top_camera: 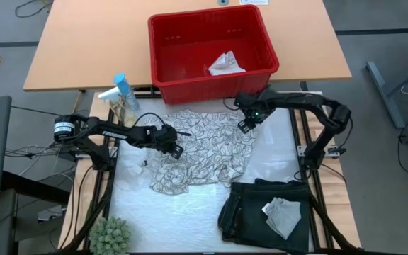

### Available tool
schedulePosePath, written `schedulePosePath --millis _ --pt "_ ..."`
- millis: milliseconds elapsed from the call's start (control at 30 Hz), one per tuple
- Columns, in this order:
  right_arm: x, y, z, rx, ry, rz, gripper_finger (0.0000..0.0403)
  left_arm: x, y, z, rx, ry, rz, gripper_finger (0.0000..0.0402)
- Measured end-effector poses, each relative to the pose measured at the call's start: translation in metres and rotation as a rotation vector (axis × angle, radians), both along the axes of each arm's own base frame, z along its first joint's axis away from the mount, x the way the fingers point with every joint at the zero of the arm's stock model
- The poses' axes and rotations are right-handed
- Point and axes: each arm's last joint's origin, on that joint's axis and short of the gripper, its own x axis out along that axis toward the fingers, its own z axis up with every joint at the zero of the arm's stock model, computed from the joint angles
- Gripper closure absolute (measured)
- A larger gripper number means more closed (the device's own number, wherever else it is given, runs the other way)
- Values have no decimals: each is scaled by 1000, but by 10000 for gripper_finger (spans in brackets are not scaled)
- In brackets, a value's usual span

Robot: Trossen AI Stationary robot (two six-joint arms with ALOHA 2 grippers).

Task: Fold Laundry from Bin
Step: Fold the white from the red laundry bin

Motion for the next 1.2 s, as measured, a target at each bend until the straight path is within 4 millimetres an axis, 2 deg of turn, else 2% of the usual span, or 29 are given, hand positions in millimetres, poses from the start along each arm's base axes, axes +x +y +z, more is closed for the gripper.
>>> schedulePosePath --millis 100,200,267,400,600,933,1033,1200 --pt "5 8 -3 65 -21 15 290 0 0 0 1 0 -1 401" --pt "10 18 -7 113 -14 45 361 0 0 0 2 1 -1 402" --pt "13 24 -8 123 -7 72 386 0 0 0 2 1 -1 401" --pt "18 31 -9 135 -12 101 383 0 0 0 2 1 -1 401" --pt "18 30 -10 124 -21 109 389 0 0 0 6 2 1 401" --pt "5 35 -37 127 14 105 389 0 0 0 12 4 -5 401" --pt "-2 31 -39 121 61 78 389 0 0 0 14 5 -8 401" --pt "-19 9 -37 67 141 1 389 0 0 0 31 13 -28 401"
